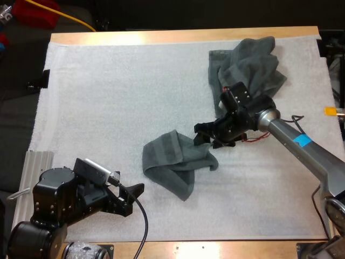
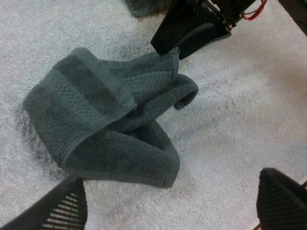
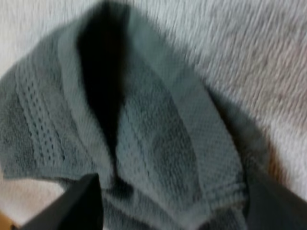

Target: Pick towel from pile, fold and stack

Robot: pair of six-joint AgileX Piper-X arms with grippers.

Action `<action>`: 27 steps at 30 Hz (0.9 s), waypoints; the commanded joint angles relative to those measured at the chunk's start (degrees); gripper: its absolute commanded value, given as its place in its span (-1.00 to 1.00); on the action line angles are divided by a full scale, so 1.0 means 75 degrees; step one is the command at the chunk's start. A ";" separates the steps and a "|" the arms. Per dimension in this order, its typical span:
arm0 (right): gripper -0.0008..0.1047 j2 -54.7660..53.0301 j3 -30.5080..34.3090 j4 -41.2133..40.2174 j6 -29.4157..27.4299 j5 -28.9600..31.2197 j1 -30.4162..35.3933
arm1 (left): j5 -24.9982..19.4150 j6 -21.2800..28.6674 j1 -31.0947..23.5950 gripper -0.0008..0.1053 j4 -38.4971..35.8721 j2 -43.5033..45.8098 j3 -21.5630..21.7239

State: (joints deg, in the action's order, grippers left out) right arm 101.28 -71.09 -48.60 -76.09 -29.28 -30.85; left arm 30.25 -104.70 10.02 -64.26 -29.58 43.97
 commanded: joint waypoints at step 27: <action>-0.98 -0.0343 -0.0385 0.0620 -0.0354 0.0578 -0.0461 | 0.0042 0.0026 0.0034 0.35 -0.0019 -0.0007 0.0074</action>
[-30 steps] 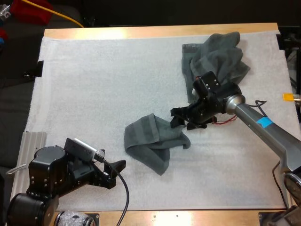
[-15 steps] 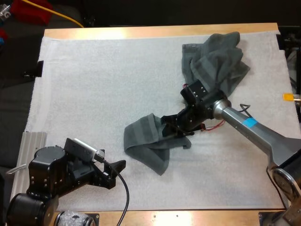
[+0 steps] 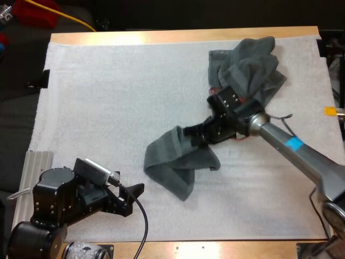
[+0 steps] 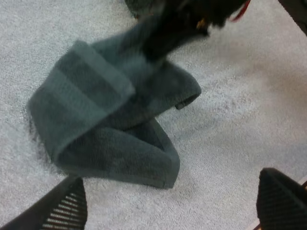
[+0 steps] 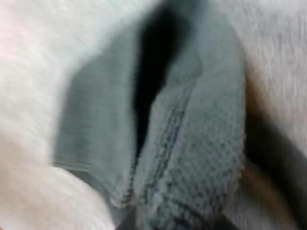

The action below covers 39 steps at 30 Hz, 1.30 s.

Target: Pick towel from pile, fold and stack

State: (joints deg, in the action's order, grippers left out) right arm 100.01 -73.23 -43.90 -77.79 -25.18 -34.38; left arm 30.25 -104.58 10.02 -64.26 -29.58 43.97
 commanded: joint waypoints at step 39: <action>-0.98 -0.2298 -0.2427 -0.1552 -0.0236 0.1304 -0.2305 | 0.0042 0.0011 0.0034 0.35 -0.0019 -0.0007 0.0074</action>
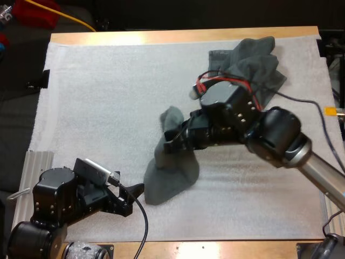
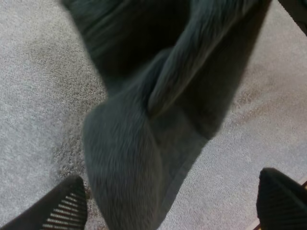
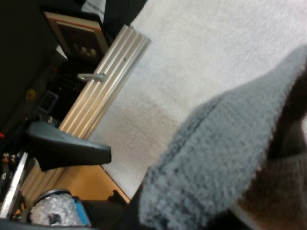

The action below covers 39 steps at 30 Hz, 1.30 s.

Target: Pick towel from pile, fold and stack

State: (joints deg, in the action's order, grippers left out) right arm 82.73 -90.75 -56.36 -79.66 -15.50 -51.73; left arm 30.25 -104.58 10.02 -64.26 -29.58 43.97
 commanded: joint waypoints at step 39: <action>-0.92 0.0973 0.2092 0.1801 0.0239 0.2282 0.0987 | 0.0042 0.0011 0.0034 0.35 -0.0019 -0.0007 0.0074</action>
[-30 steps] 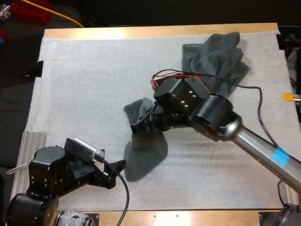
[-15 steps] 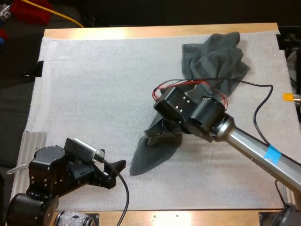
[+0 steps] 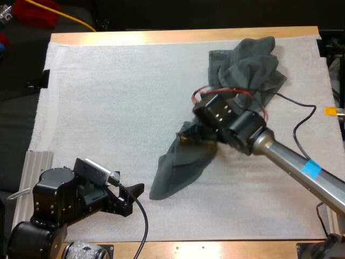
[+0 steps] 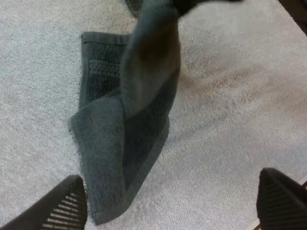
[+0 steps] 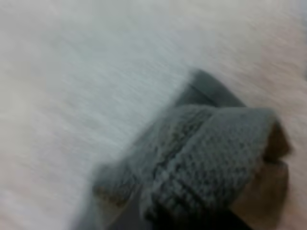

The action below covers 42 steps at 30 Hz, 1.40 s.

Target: Pick towel from pile, fold and stack

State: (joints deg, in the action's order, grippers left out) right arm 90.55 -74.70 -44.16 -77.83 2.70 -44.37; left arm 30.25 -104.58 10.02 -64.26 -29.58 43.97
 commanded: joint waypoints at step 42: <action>0.32 0.0523 -0.0003 -0.0834 -0.0457 -0.0663 0.0138 | 0.0042 0.0075 0.0034 0.35 0.0022 -0.0007 0.0074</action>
State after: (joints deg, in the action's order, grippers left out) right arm 95.30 -74.56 -49.56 -81.63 -2.86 -43.57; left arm 30.25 -104.26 10.02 -64.26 -29.58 43.97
